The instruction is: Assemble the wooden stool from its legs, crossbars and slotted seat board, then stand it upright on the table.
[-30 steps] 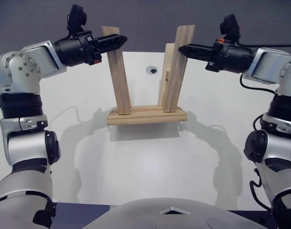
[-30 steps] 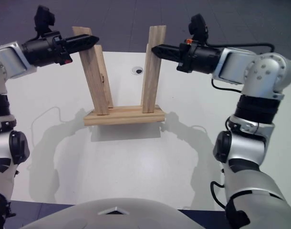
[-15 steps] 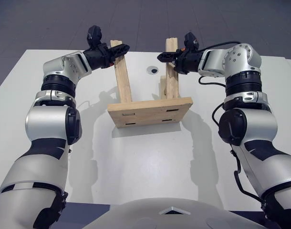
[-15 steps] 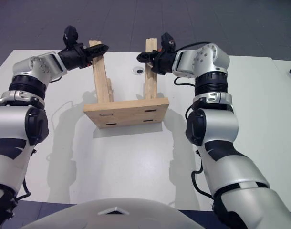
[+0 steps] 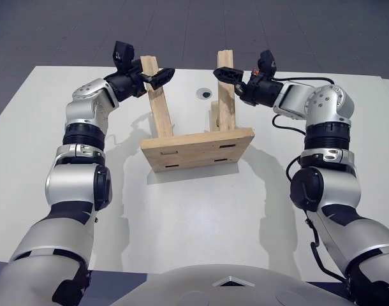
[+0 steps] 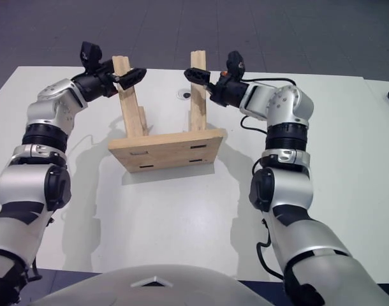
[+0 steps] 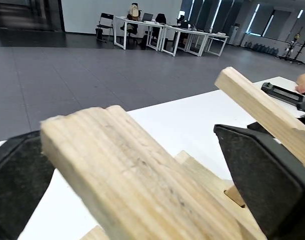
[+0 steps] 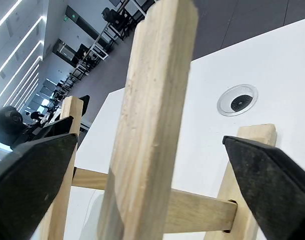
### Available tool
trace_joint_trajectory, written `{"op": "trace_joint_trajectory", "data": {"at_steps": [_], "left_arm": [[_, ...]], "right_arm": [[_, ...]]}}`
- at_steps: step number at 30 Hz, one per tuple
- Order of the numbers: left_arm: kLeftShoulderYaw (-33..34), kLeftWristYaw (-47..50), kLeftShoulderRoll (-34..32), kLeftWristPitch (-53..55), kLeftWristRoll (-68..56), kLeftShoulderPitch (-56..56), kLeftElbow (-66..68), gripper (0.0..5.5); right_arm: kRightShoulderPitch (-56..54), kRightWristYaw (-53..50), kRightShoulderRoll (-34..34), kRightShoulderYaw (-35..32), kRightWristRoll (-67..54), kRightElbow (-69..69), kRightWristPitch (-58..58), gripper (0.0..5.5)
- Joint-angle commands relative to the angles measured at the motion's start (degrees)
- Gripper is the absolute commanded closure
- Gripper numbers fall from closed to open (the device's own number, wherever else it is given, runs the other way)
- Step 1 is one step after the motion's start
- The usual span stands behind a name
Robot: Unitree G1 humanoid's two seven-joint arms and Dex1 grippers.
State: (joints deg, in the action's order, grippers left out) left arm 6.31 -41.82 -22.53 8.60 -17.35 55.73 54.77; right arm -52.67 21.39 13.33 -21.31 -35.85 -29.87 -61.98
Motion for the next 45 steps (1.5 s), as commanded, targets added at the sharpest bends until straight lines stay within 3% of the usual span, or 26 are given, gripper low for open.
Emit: {"op": "trace_joint_trajectory", "data": {"at_steps": [1, 3, 6, 11, 16, 21, 26, 34, 39, 45], "left_arm": [[3.4, 13.0, -3.5, -5.7, 5.4, -10.7, -16.8, 0.12], [9.1, 17.6, -6.1, -2.6, 6.1, -23.5, -41.5, 0.12], [14.3, 15.1, -9.1, 9.1, -1.4, -40.1, -71.5, 0.12], [15.2, 8.4, -13.6, 17.9, -7.3, -56.8, -87.4, 0.12], [19.2, 6.6, -14.7, 26.4, -19.9, -66.0, -97.0, 0.12], [14.2, 4.3, -15.5, 27.3, -20.3, -68.0, -96.9, 0.12], [7.6, 4.5, -15.8, 27.6, -19.0, -62.2, -93.1, 0.12], [4.4, 4.3, -14.9, 25.0, -16.0, -62.3, -88.9, 0.12], [3.1, 4.2, -14.1, 23.5, -14.5, -62.8, -86.6, 0.92], [2.2, 4.5, -13.6, 22.5, -13.7, -61.7, -83.7, 1.88]], "right_arm": [[9.8, 2.3, 6.3, 3.2, 3.1, 17.5, 5.8, 0.10], [17.6, 7.7, 12.1, 3.5, 3.6, 33.9, 11.9, 0.10], [29.1, 19.9, 19.5, 3.3, 1.8, 51.7, 19.4, 0.10], [43.5, 30.7, 26.9, 0.7, 2.4, 54.6, 22.8, 0.10], [51.6, 39.6, 31.9, -5.0, -3.8, 57.5, 18.7, 0.10], [51.2, 43.2, 31.8, 4.4, -1.7, 57.3, 22.1, 0.10], [44.3, 42.0, 28.1, 14.6, 3.4, 49.6, 28.1, 0.10], [36.7, 41.3, 24.7, 20.0, 9.3, 35.9, 37.1, 0.10], [34.5, 41.6, 22.3, 22.7, 10.7, 31.0, 39.2, 0.10], [34.3, 41.3, 19.7, 25.3, 12.1, 26.9, 40.2, 0.99]]}}
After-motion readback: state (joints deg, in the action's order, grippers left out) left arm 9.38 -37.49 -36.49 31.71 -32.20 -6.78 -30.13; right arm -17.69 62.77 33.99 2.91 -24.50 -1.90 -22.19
